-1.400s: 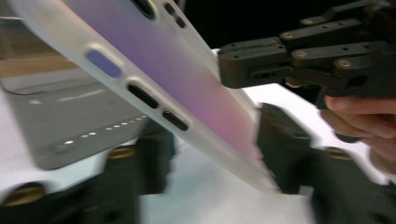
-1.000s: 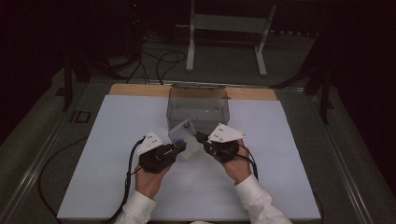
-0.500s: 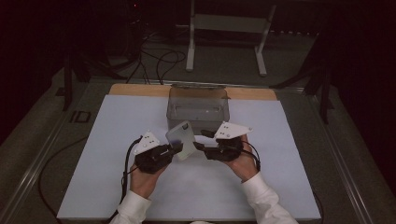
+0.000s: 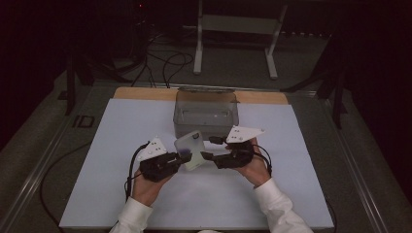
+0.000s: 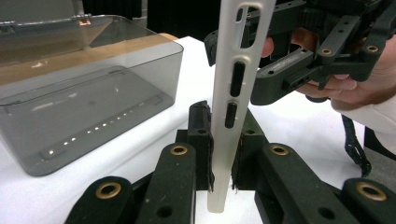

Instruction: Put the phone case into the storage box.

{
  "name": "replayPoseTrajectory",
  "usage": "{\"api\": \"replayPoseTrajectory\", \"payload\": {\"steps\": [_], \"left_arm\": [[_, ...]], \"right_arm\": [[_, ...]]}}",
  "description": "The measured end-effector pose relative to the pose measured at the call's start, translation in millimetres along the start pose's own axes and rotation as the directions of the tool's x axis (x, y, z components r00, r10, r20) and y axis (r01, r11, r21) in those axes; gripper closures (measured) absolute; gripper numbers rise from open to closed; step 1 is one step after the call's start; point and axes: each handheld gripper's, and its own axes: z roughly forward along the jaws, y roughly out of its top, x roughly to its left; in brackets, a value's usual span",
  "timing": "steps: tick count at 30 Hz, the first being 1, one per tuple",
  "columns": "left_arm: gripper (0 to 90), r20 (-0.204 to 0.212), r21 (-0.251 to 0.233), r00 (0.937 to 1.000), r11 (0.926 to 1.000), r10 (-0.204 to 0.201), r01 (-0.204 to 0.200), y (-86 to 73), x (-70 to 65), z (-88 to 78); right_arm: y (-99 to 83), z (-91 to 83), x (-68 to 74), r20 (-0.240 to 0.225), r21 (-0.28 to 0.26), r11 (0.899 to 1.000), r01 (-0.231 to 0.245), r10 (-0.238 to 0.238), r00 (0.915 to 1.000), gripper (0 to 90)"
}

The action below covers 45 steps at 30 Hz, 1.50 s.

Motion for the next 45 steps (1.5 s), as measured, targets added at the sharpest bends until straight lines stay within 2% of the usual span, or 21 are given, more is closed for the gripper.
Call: {"api": "replayPoseTrajectory", "payload": {"steps": [8, 15, 18, 20, 23, 25, 27, 29, 32, 42, 45], "left_arm": [[81.9, 0.025, 0.003, 0.9996, 1.0000, 0.008, -0.008, -0.3, 0.1, -0.6], [81.9, 0.062, 0.015, 0.9979, 0.9997, 0.019, -0.020, -1.5, -2.5, 2.7], [81.8, 0.089, 0.014, 0.9959, 0.9997, 0.017, -0.018, -1.6, -2.3, 3.0], [81.8, 0.109, 0.016, 0.9939, 0.9997, 0.016, -0.018, -1.5, -1.6, 3.1], [81.8, 0.132, 0.028, 0.9911, 0.9995, 0.011, -0.015, -1.9, -0.9, 4.3], [81.7, 0.136, 0.035, 0.9906, 0.9993, 0.008, -0.013, -2.3, -0.7, 5.2], [81.7, 0.142, 0.035, 0.9899, 0.9993, 0.005, -0.010, -2.6, 0.0, 5.5], [81.8, 0.148, 0.032, 0.9890, 0.9995, -0.005, 0.001, -3.3, 1.7, 5.2], [81.8, 0.164, 0.030, 0.9863, 0.9995, -0.015, 0.011, -3.9, 3.0, 5.2], [81.9, 0.188, 0.023, 0.9815, 0.9992, -0.036, 0.033, -6.6, 4.5, 6.4], [81.9, 0.202, 0.016, 0.9780, 0.9986, -0.052, 0.050, -7.7, 5.4, 6.7]], "right_arm": [[-1.8, 0.9, -6.1, -0.071, -0.006, 1.000, -0.031, 0.030, 0.9970, 37.3], [-4.6, 5.1, -12.1, -0.142, 0.001, 0.997, -0.074, 0.073, 0.9871, 37.7], [-5.3, 5.9, -13.8, -0.186, 0.002, 0.996, -0.093, 0.092, 0.9782, 43.9], [-5.9, 5.8, -14.8, -0.214, -0.002, 0.996, -0.091, 0.088, 0.9728, 54.2], [-6.3, 5.4, -14.8, -0.265, -0.008, 0.995, -0.097, 0.091, 0.9600, 64.1], [-6.3, 5.2, -15.5, -0.303, -0.015, 0.994, -0.105, 0.095, 0.9481, 70.5], [-6.3, 5.1, -15.5, -0.312, -0.016, 0.994, -0.108, 0.098, 0.9451, 72.7], [-7.5, 4.9, -17.1, -0.342, -0.016, 0.993, -0.116, 0.103, 0.9338, 76.7], [-8.7, 4.2, -18.8, -0.386, -0.011, 0.992, -0.129, 0.115, 0.9151, 77.4], [-10.8, 6.1, -20.1, -0.427, 0.005, 0.990, -0.142, 0.130, 0.8946, 75.6], [-10.9, 5.9, -19.4, -0.418, 0.003, 0.989, -0.145, 0.133, 0.8985, 76.8]]}}
